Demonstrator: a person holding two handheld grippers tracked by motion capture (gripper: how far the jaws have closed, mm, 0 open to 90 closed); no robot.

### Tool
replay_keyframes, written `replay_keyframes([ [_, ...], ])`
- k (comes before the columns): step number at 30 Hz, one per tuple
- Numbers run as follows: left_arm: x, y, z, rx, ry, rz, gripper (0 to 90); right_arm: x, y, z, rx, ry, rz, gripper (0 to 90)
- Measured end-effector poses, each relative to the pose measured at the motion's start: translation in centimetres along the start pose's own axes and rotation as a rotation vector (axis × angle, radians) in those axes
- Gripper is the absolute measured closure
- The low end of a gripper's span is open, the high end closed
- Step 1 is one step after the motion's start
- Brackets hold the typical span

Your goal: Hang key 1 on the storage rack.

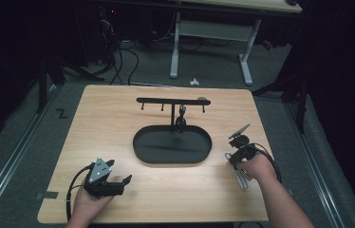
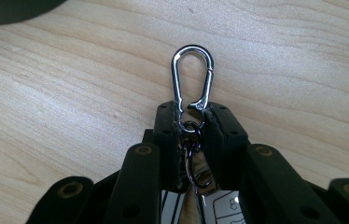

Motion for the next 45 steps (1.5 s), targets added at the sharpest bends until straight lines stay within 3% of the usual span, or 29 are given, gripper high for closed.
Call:
replay_keyframes([
  [13, 0.5, 0.1, -0.1, -0.002, -0.016, 0.011, 13.7, -0.6, -0.1, -0.1, -0.009, 0.031, -0.005, 75.1],
  [24, 0.0, 0.0, -0.3, 0.009, -0.009, 0.012, 13.8, -1.2, -0.5, -0.9, -0.075, 0.050, -0.004, 74.5],
  [28, 0.2, 0.0, -0.3, 0.008, -0.011, 0.018, 13.9, -1.1, -0.6, -1.1, -0.081, 0.032, -0.004, 67.8],
  [31, 0.3, -0.1, -0.3, 0.006, -0.011, 0.023, 14.0, -1.1, -0.6, -1.3, -0.104, 0.037, -0.030, 62.0],
  [32, 0.3, -0.1, -0.3, 0.003, -0.014, 0.026, 14.2, -1.2, -0.7, -1.3, -0.126, 0.066, -0.019, 62.6],
  [34, 0.4, -0.2, -0.2, -0.004, -0.018, 0.024, 14.2, -1.6, -0.7, -1.4, -0.151, 0.075, -0.008, 66.6],
  [37, 0.4, 0.1, -0.2, 0.002, -0.015, 0.025, 14.4, -1.5, -0.7, -1.6, -0.159, 0.097, -0.016, 70.8],
  [39, 0.4, 0.2, -0.3, 0.006, -0.013, 0.025, 14.5, -1.3, -0.7, -1.7, -0.161, 0.086, -0.021, 74.4],
  [45, 0.4, 0.1, -0.2, -0.003, -0.011, 0.029, 14.7, -1.3, -0.7, -1.7, -0.158, 0.104, -0.011, 75.7],
])
Point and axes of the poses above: each handheld gripper's, and its own axes: y roughly backward along the jaws, z roughly out of its underside, x roughly to its right, the point moved 2 cm from there along -y, roughly forward along the jaws, and after that the axes turned 9 degrees about -z, right-handed, at the moved point
